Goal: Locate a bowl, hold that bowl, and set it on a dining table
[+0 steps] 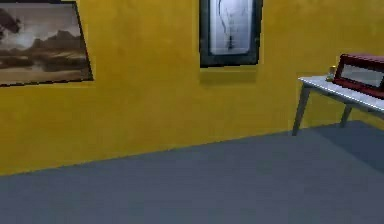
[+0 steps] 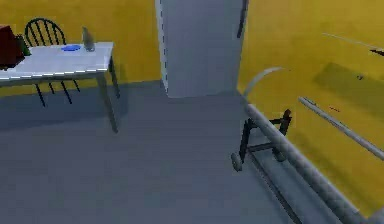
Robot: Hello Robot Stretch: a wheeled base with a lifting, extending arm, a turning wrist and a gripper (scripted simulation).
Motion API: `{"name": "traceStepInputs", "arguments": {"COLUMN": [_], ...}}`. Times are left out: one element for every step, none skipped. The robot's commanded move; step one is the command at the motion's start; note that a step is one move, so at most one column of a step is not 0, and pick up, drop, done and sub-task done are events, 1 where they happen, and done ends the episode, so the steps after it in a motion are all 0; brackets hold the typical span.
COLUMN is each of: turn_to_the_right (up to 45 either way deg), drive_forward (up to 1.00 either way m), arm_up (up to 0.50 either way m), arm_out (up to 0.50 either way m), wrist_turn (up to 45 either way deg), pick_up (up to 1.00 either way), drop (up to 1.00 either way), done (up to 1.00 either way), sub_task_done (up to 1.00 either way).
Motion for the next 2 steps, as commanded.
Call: {"name": "traceStepInputs", "arguments": {"turn_to_the_right": [-45.0, -3.0], "drive_forward": [0.0, 0.0], "arm_up": [0.0, 0.0], "arm_out": [0.0, 0.0], "wrist_turn": [0.0, 0.0], "pick_up": [0.0, 0.0], "drop": [0.0, 0.0], "done": [0.0, 0.0], "sub_task_done": [0.0, 0.0]}}
